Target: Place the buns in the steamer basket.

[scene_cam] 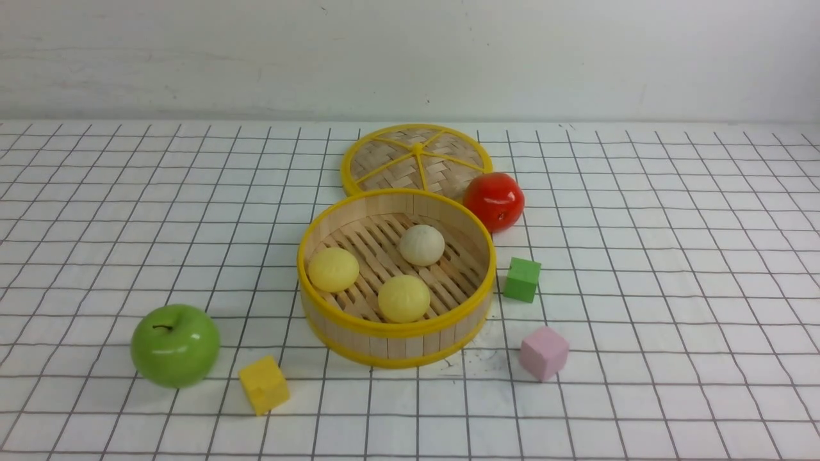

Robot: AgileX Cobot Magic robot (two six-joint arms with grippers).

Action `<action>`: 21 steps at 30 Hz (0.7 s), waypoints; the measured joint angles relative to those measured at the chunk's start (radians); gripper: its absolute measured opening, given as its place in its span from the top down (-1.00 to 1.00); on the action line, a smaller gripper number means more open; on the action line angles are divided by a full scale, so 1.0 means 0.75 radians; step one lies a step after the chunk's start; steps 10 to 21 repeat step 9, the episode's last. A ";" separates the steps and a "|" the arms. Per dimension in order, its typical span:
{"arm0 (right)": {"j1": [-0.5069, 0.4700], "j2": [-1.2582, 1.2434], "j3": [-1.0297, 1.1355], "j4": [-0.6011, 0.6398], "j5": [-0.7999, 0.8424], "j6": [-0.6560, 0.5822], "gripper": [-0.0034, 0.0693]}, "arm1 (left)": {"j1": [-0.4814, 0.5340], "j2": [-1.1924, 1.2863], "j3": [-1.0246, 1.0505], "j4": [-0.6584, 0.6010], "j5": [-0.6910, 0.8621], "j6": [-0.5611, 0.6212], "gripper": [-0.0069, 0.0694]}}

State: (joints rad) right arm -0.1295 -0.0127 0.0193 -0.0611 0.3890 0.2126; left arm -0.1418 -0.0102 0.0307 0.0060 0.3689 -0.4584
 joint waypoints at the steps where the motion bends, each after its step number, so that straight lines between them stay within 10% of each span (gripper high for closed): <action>1: 0.000 0.000 0.000 0.000 0.000 0.000 0.48 | 0.000 0.000 0.000 0.000 0.000 0.000 0.19; 21: 0.000 0.000 0.000 0.000 0.000 0.000 0.47 | 0.000 0.000 0.000 0.000 0.000 0.000 0.19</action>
